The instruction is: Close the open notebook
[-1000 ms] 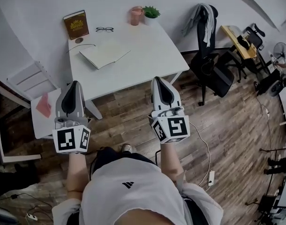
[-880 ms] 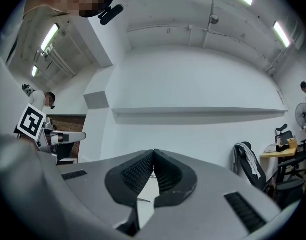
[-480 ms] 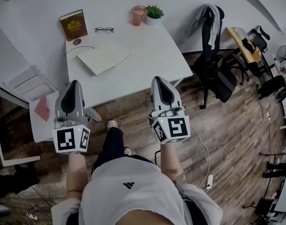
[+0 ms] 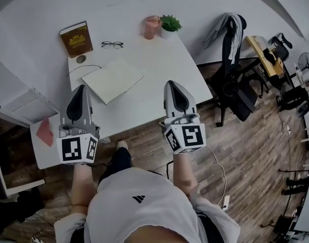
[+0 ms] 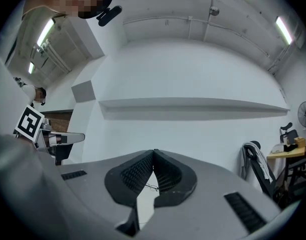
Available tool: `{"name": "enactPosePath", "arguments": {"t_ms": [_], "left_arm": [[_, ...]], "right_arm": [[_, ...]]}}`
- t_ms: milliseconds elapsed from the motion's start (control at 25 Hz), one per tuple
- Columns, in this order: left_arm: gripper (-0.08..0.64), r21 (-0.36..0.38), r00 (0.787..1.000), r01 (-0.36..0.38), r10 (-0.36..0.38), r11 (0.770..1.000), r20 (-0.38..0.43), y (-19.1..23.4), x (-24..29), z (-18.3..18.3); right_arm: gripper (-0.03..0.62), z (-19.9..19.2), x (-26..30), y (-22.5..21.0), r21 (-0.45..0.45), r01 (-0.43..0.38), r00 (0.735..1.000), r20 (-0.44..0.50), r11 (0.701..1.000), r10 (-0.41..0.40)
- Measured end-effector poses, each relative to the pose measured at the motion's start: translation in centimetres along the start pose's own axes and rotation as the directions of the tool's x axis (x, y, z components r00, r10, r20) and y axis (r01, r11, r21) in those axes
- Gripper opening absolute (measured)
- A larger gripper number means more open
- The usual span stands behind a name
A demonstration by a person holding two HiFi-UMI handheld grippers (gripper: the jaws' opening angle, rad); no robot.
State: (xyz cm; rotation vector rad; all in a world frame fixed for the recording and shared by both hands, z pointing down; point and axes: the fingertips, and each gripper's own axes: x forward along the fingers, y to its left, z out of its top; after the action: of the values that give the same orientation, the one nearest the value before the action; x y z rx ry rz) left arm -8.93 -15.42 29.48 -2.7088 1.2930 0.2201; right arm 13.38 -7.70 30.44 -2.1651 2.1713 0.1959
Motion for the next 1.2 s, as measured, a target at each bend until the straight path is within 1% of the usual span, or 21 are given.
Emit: {"name": "enactPosePath", "arguments": {"t_ms": [320,600,680,760,840,960,1080,1120,1160,1200], "left_arm": [[0.008,-0.009,1.000,0.026,-0.026,1.000,-0.010,4.1,6.2,-1.2],[0.008,-0.035,0.997,0.062,-0.064,0.997,-0.041,6.4,9.5,-3.2],[0.008,-0.060,0.993,0.087,-0.091,0.994,-0.071,6.5,9.8,-4.2],[0.008,-0.105,0.988,0.108,-0.118,0.989,-0.099,6.7,9.9,-5.3],[0.008,-0.147,0.985,0.105,-0.123,0.983,-0.123,7.2,9.9,-6.7],[0.008,-0.190,0.976,0.061,-0.098,0.980,-0.194,7.9,9.6,-9.7],[0.012,-0.231,0.955,0.018,-0.085,0.973,-0.284,8.3,8.9,-13.2],[0.031,-0.249,0.947,0.005,-0.085,0.968,-0.310,8.4,8.6,-14.3],[0.071,-0.267,0.938,-0.008,-0.085,0.964,-0.336,8.4,8.3,-15.4],[0.092,-0.281,0.929,-0.024,-0.083,0.959,-0.361,8.4,8.0,-16.5]], "right_arm": [[-0.009,-0.7,7.4,-0.1,0.001,0.001,1.000,-0.010,1.000,-0.001],[-0.009,-2.0,11.7,0.4,-0.003,-0.001,0.999,-0.033,1.000,0.001],[-0.009,-2.3,12.7,0.8,-0.003,-0.004,0.999,-0.042,1.000,0.004],[-0.009,-2.7,13.6,1.3,-0.006,-0.011,0.999,-0.051,1.000,0.011],[-0.009,-3.2,14.3,1.8,-0.007,-0.020,0.998,-0.061,1.000,0.020],[-0.009,-4.0,14.9,2.4,-0.011,-0.034,0.996,-0.083,0.999,0.033],[-0.009,-4.6,15.4,2.7,-0.009,-0.044,0.994,-0.101,0.999,0.043],[-0.009,-4.7,15.7,2.8,-0.008,-0.049,0.993,-0.107,0.999,0.048],[-0.009,-4.9,15.9,2.9,-0.009,-0.056,0.992,-0.112,0.998,0.054],[-0.009,-5.1,16.2,3.0,-0.009,-0.063,0.991,-0.118,0.998,0.062]]}}
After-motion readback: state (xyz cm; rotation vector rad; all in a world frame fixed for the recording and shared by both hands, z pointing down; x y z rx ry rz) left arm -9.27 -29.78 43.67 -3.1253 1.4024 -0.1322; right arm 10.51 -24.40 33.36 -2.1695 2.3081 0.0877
